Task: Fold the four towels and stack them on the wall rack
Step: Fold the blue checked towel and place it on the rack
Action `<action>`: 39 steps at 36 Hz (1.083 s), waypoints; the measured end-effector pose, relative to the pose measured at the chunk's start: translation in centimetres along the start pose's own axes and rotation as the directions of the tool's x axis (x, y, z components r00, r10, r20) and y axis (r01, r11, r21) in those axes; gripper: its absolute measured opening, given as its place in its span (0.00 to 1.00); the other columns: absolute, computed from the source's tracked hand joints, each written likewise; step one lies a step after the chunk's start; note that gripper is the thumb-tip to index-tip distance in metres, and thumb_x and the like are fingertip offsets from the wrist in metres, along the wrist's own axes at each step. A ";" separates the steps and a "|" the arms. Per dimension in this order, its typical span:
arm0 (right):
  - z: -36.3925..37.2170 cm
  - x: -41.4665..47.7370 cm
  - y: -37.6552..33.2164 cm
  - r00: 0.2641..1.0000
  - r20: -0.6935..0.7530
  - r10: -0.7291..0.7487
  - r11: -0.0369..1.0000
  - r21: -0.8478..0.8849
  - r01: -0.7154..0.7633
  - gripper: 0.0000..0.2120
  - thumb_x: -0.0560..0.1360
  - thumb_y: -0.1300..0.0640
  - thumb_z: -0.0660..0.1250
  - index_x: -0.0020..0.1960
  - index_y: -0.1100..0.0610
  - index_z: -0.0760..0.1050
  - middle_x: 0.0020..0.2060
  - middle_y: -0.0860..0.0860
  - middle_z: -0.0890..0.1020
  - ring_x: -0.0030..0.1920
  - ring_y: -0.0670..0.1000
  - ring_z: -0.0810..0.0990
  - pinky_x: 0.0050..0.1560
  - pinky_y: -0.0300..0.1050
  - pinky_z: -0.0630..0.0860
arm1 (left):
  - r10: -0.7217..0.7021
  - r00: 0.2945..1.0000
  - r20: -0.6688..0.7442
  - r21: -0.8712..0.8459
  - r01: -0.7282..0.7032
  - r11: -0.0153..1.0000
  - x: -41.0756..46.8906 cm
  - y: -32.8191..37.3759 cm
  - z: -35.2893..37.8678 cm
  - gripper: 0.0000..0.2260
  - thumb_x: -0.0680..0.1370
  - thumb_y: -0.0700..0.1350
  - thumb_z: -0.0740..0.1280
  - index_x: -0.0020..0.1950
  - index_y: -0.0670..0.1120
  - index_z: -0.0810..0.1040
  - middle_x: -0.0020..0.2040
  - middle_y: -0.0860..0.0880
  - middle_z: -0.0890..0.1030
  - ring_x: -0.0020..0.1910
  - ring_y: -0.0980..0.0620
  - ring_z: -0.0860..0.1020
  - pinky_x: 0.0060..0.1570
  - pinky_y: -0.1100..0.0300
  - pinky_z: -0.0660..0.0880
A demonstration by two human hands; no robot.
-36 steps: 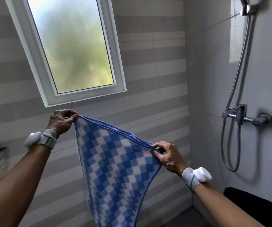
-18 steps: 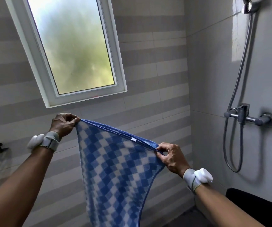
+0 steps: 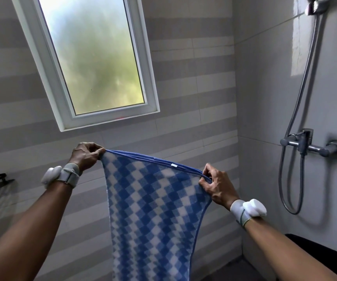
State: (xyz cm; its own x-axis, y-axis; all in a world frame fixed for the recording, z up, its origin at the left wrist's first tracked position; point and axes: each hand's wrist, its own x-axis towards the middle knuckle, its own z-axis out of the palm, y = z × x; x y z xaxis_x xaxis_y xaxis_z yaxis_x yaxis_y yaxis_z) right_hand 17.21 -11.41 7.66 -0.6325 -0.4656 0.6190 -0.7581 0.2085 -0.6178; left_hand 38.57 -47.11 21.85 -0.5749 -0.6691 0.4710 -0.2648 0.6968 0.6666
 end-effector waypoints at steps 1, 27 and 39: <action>-0.1 0.3 0.0 1.000 0.004 0.018 1.000 0.010 -0.018 0.10 0.72 0.59 0.69 0.44 0.53 0.67 0.28 0.48 0.76 0.30 0.48 0.75 0.32 0.34 0.68 | 0.009 1.000 0.010 -0.004 -0.009 1.000 -0.1 0.1 -0.1 0.04 0.77 0.41 0.71 0.47 0.42 0.84 0.42 0.42 0.84 0.37 0.49 0.80 0.47 0.51 0.79; -3.8 6.3 -4.6 0.980 0.199 0.022 0.992 -0.126 0.003 0.12 0.79 0.50 0.58 0.43 0.57 0.70 0.38 0.55 0.80 0.41 0.59 0.76 0.41 0.47 0.65 | 0.096 0.972 0.216 -0.330 -0.020 0.944 -2.5 1.9 -0.7 0.08 0.82 0.36 0.60 0.58 0.34 0.74 0.43 0.37 0.82 0.36 0.50 0.85 0.38 0.62 0.82; -5.0 8.0 -4.3 0.966 0.182 -0.183 0.907 -0.347 0.237 0.05 0.77 0.55 0.66 0.45 0.50 0.71 0.43 0.48 0.75 0.42 0.55 0.76 0.44 0.49 0.72 | 0.158 0.912 0.378 -0.010 -0.166 0.986 -3.9 2.7 -0.5 0.04 0.76 0.38 0.70 0.46 0.45 0.84 0.38 0.42 0.84 0.36 0.52 0.80 0.42 0.59 0.79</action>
State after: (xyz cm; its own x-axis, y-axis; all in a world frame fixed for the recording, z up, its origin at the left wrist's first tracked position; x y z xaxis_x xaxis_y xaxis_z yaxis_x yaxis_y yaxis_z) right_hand 14.65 -11.71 17.71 -0.4439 -0.6443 0.6228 -0.8928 0.3774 -0.2458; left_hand 40.49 -42.80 22.10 -0.8588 -0.4027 0.3167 -0.1575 0.7958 0.5848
